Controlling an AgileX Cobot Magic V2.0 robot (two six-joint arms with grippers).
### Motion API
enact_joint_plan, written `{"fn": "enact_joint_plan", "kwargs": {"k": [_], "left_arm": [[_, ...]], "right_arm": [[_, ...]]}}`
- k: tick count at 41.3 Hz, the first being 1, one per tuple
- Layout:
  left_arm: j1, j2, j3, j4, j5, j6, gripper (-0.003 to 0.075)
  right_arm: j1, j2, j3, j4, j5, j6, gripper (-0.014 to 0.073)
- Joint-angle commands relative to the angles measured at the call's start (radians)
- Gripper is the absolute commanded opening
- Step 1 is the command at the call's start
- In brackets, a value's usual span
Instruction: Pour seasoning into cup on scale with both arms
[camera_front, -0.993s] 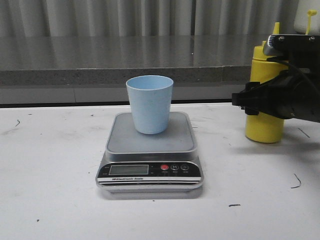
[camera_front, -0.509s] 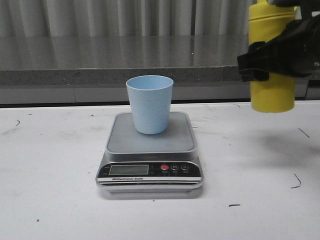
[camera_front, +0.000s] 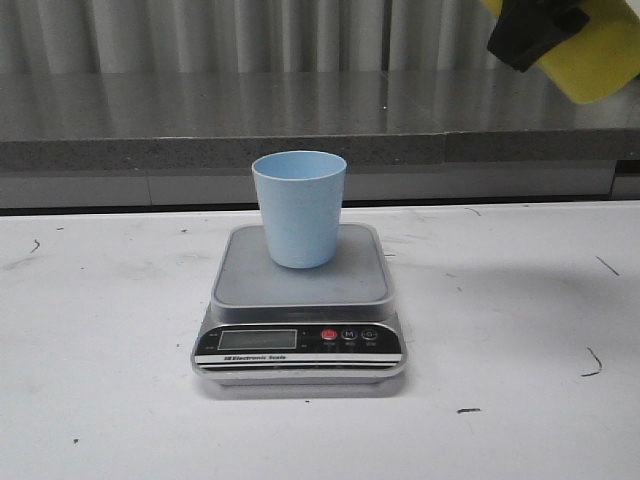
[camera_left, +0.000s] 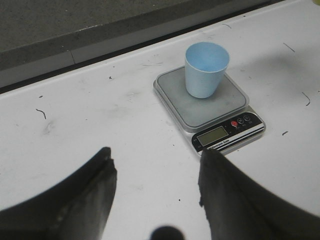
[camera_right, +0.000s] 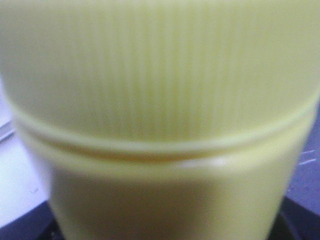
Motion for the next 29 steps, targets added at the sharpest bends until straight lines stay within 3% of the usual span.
{"fn": "enact_joint_plan", "kwargs": {"k": [1, 10, 18, 29], "left_arm": [[0.004, 0.002, -0.025, -0.011, -0.069, -0.007, 0.0375], [0.004, 0.002, -0.025, -0.011, -0.069, -0.007, 0.0375], [0.004, 0.002, -0.025, -0.011, -0.069, -0.007, 0.0375], [0.004, 0.002, -0.025, -0.011, -0.069, -0.007, 0.0375]], "right_arm": [[0.052, -0.003, -0.071, -0.171, 0.019, -0.012, 0.0328], [0.138, 0.076, -0.072, -0.335, 0.094, -0.008, 0.0328], [0.163, 0.143, -0.072, -0.413, 0.137, -0.008, 0.0328], [0.205, 0.198, -0.072, -0.634, 0.229, -0.007, 0.0328]]}}
